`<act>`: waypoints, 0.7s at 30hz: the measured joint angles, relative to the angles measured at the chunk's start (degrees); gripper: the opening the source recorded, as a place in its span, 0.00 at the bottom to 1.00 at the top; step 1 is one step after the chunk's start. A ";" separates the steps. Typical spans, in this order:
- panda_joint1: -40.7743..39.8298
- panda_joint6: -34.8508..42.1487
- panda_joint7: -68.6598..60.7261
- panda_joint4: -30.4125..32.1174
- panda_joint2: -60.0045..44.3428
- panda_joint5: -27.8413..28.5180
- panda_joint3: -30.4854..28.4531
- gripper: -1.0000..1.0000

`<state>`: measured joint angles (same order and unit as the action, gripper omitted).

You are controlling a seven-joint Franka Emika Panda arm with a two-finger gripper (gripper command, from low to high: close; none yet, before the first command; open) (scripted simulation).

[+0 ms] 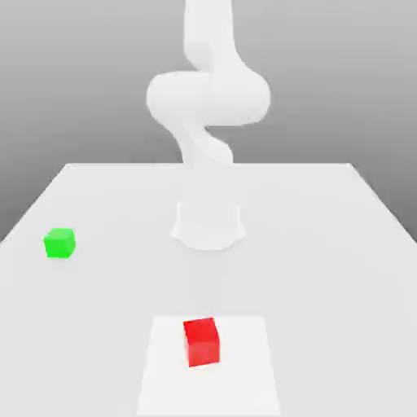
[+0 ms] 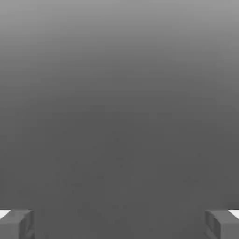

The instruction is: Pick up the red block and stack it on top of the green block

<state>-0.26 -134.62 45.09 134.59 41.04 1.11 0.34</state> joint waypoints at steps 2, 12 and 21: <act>-0.25 -2.70 -0.75 2.59 -4.65 0.98 0.19 0.50; -0.57 -15.09 -5.67 14.56 -25.87 3.49 -1.01 0.50; 0.07 -26.95 -14.09 23.19 -44.36 -1.28 -1.76 0.50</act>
<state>-0.19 -161.58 31.01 157.77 -3.32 -0.18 -1.42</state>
